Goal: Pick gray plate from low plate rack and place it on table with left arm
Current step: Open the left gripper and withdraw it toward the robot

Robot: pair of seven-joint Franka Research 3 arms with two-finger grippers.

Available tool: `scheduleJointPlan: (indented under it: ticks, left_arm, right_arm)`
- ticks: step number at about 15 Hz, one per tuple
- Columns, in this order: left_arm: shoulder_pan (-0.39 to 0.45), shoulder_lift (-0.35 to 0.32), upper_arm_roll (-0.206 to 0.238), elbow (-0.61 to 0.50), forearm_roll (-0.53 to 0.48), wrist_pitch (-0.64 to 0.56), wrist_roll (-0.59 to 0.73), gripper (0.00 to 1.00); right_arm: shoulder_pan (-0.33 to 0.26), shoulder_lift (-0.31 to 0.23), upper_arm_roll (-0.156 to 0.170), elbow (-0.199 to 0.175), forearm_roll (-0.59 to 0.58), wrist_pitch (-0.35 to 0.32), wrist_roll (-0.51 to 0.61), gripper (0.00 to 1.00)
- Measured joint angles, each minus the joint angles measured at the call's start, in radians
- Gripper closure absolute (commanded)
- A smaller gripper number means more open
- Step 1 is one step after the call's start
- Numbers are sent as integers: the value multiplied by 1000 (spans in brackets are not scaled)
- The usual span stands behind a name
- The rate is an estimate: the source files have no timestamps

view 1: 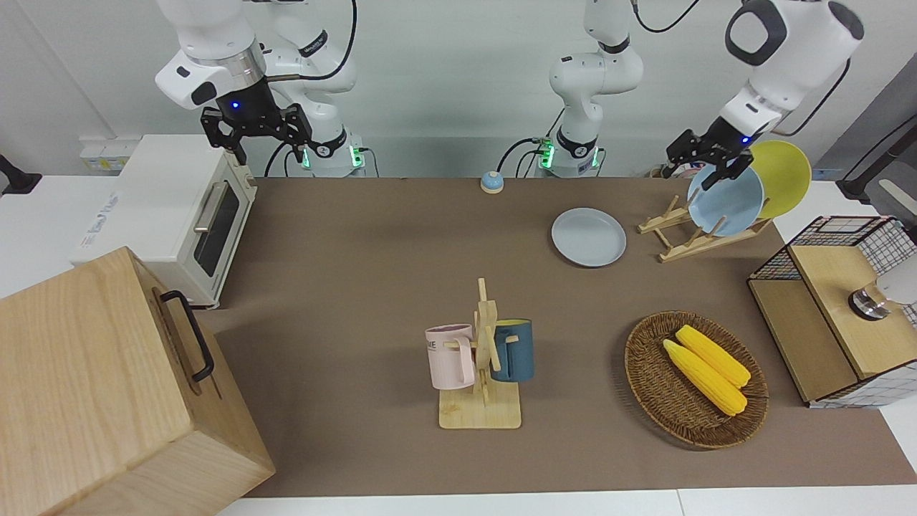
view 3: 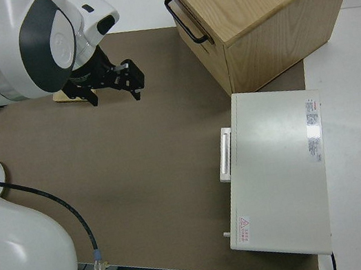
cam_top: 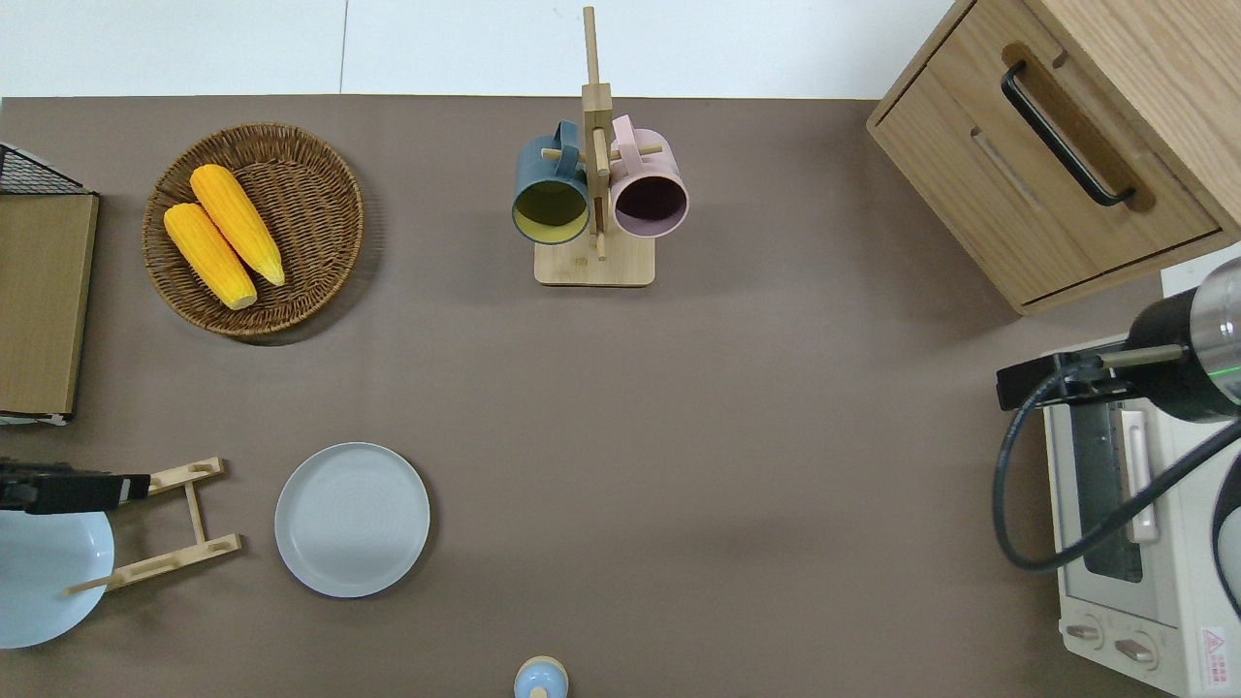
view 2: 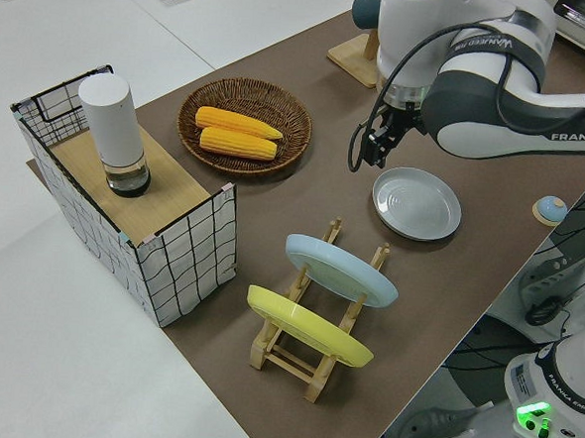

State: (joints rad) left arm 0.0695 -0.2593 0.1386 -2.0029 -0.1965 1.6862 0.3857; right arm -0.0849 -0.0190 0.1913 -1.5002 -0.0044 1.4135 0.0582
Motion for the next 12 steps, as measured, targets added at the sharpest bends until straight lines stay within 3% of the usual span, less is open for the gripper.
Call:
scheduleJointPlan:
  ticks: [7, 12]
  left_arm:
    - [-1, 0, -76, 143, 33, -97, -211, 5]
    - [-4, 2, -210, 150, 210, -121, -229, 5]
  right_arm:
    - [0, 0, 0, 0, 0, 0, 0, 11]
    - [0, 0, 0, 0, 0, 0, 0, 13]
